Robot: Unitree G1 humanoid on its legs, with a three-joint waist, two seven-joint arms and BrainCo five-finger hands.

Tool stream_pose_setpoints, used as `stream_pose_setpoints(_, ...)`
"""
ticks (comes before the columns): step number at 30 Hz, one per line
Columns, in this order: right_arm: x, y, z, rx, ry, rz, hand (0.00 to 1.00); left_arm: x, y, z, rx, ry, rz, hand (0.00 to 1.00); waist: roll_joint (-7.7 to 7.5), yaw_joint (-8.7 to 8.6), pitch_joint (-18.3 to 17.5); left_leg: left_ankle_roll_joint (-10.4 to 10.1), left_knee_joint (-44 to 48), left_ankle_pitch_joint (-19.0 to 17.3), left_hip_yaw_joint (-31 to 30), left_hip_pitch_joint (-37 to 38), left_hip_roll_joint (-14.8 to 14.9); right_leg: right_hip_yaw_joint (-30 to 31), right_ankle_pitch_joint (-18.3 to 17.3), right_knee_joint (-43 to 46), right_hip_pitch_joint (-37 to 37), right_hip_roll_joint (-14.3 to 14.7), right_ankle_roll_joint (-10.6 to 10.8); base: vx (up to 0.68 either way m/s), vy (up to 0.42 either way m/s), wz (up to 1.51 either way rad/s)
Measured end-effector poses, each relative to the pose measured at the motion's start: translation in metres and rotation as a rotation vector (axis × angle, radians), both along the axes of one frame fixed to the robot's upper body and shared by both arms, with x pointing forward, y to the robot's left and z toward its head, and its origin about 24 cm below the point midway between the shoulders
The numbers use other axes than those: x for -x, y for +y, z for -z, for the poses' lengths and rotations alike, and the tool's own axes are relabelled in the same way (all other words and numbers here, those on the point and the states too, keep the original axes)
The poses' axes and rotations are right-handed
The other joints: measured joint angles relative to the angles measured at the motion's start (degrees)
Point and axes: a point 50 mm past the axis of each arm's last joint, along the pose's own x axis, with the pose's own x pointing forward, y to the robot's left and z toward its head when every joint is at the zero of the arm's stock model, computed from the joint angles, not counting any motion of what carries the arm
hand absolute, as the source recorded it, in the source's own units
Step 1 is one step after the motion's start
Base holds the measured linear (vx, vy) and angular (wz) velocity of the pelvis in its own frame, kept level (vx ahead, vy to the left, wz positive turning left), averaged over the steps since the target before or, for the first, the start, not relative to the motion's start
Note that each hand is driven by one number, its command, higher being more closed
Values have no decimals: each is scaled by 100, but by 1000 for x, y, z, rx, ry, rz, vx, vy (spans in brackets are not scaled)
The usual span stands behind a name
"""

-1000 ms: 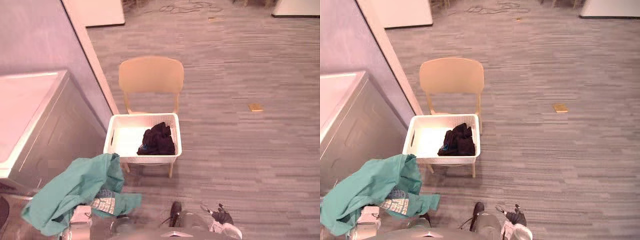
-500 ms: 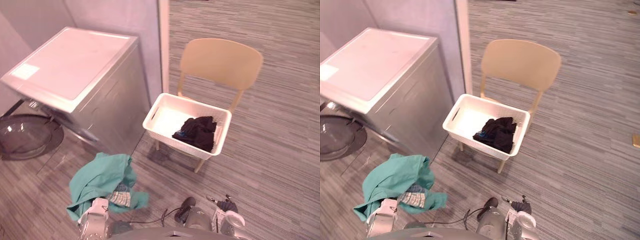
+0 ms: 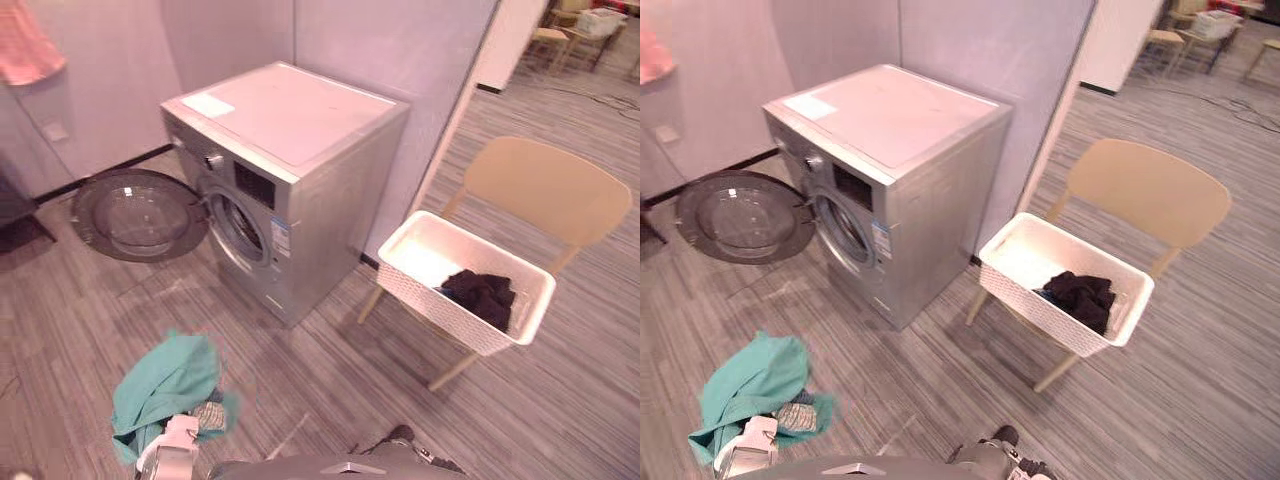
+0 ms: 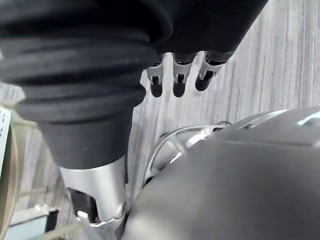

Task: Pick up the laundry basket with both hands and put the clothes into the washing machine.

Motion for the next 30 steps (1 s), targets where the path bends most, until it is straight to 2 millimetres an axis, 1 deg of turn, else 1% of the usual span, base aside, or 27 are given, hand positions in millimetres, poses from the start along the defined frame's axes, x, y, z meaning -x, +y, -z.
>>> stream_pose_setpoints(1,3,2,0,1,-5,5,0,-1,-2,0,1,-3,14,100,34,-13,19,54,80,2,-248,-111,-19,519,-314,19,3,171,-229,-201,29,138)
stream_pose_setpoints(2,1,3,-2,5,-19,5,0,-2,-5,-1,0,-7,32,100,66,-48,35,111,152,17,-530,-231,-53,1063,-663,76,5,374,-387,-171,15,155)
stream_pose_setpoints(3,8,5,-2,4,-16,13,0,-3,-8,-1,0,-11,56,100,67,-120,44,192,151,67,-900,-344,-165,1754,-1023,150,48,584,-408,-102,11,146)
stream_pose_setpoints(4,10,5,-2,4,-19,20,0,-4,-9,-1,-1,-11,64,100,59,-162,72,221,155,85,-1092,-373,-215,1992,-1180,179,128,667,-372,-74,5,154)
stream_pose_setpoints(5,14,11,0,-13,-21,37,0,-4,-8,-1,-11,-9,85,100,37,-187,97,262,137,108,-1384,-387,-290,2396,-1377,315,209,806,-352,-15,-32,129)
stream_pose_setpoints(6,15,18,0,-30,-29,45,0,-5,-7,-2,-38,-6,114,100,-16,-206,78,241,143,96,-1608,-386,-307,2676,-1446,531,240,929,-243,19,-91,118)
stream_pose_setpoints(7,13,23,1,-39,-40,29,0,-6,-6,-4,-63,-5,137,100,-125,-228,85,201,142,76,-1731,-390,-286,2737,-1417,665,250,990,-166,45,-122,75)
stream_pose_setpoints(8,12,26,1,-44,-48,25,0,-8,-7,-5,-73,-9,152,100,-185,-231,100,141,141,65,-1784,-392,-253,2731,-1367,709,251,1020,-105,80,-163,43)
stream_pose_setpoints(9,11,29,1,-46,-53,19,0,-10,-10,-6,-85,-14,188,100,-228,-226,115,7,132,41,-1852,-403,-112,2665,-1256,781,244,1118,187,115,-184,17)
stream_pose_setpoints(10,9,30,1,-47,-58,0,0,-15,-18,-7,-73,-27,219,100,-223,-232,116,-112,92,66,-1867,-446,45,2618,-1230,787,225,1240,560,123,-185,6)
stream_pose_setpoints(11,8,30,0,-44,-63,-1,0,-19,-23,-8,-65,-39,241,100,-225,-239,114,-139,56,81,-1876,-476,100,2582,-1201,779,206,1272,782,134,-184,1)
stream_pose_setpoints(12,7,28,0,-35,-70,-1,0,-30,-34,-12,-48,-72,282,100,-246,-243,122,-189,-34,164,-1862,-501,184,2518,-1143,769,188,1342,918,106,-151,12)
stream_pose_setpoints(13,2,26,-2,-29,-87,-3,0,-41,-47,-17,-25,-111,326,100,-211,-295,192,-166,-105,262,-1727,-509,212,2509,-1144,772,184,1349,916,106,-145,14)
stream_pose_setpoints(15,-2,21,-5,-11,-109,0,0,-51,-59,-24,4,-167,347,100,-131,-336,217,-194,-150,315,-1596,-472,241,2513,-1149,802,184,1349,914,71,-51,5)
stream_pose_setpoints(17,-2,19,-6,-4,-110,-2,0,-60,-62,-32,4,-212,356,100,-108,-370,201,-224,-193,331,-1592,-466,243,2514,-1217,814,185,1350,901,36,3,3)
stream_pose_setpoints(18,-1,20,-5,-7,-105,-3,0,-64,-63,-36,0,-231,362,100,-110,-381,201,-223,-217,328,-1609,-466,246,2516,-1328,825,186,1350,898,14,-7,9)
stream_pose_setpoints(19,1,20,-5,-9,-99,0,0,-67,-62,-39,-8,-245,366,100,-78,-397,207,-216,-266,324,-1631,-455,258,2514,-1404,844,186,1353,962,20,-27,10)
stream_pose_setpoints(20,2,20,-4,-11,-93,2,0,-66,-61,-40,-11,-247,366,100,-45,-411,198,-173,-327,294,-1654,-419,305,2512,-1461,876,185,1393,978,40,-67,12)
stream_pose_setpoints(21,8,19,-3,-13,-77,18,0,-65,-61,-40,-12,-247,365,100,28,-432,137,-121,-434,257,-1725,-390,400,2504,-1553,921,181,1494,963,69,-109,19)
stream_pose_setpoints(23,13,17,-2,-15,-62,35,0,-60,-60,-39,-12,-239,358,100,139,-492,-70,80,-799,306,-1779,-265,643,2384,-1741,954,146,1704,808,127,-127,20)
stream_pose_setpoints(24,13,19,-1,-20,-60,33,0,-57,-59,-38,-19,-233,364,100,117,-511,-138,284,-769,479,-1791,-183,702,2361,-1845,963,202,1789,821,165,-116,14)
stream_pose_setpoints(25,13,19,-1,-21,-60,34,0,-57,-60,-38,-20,-232,375,100,115,-508,-140,348,-435,564,-1794,-340,693,2339,-1867,960,247,1803,784,187,-164,17)
stream_pose_setpoints(26,14,18,-1,-18,-60,39,0,-53,-61,-38,-18,-226,383,100,125,-515,-148,305,355,785,-1789,-714,662,2263,-1865,836,422,1820,760,169,-215,25)
stream_pose_setpoints(27,12,17,-2,-10,-67,36,0,-52,-62,-40,-16,-235,382,100,156,-530,-149,130,1150,1142,-1736,-1164,677,2155,-1849,709,632,1876,742,172,-231,28)
stream_pose_setpoints(28,12,16,-2,-8,-67,34,0,-52,-62,-40,-15,-239,380,100,162,-511,-146,72,1461,1364,-1706,-1347,708,2096,-1842,641,738,1906,715,192,-236,32)
stream_pose_setpoints(29,11,17,-2,-8,-67,20,0,-52,-61,-40,-9,-237,373,100,211,-490,-130,39,1860,1854,-1514,-1579,806,2032,-1796,444,967,1943,612,180,-178,25)
stream_pose_setpoints(30,7,15,-3,2,-72,6,0,-52,-58,-39,-8,-236,365,100,139,-439,-109,89,2242,2010,-1231,-1790,917,1984,-1739,206,1172,1916,527,169,-147,14)
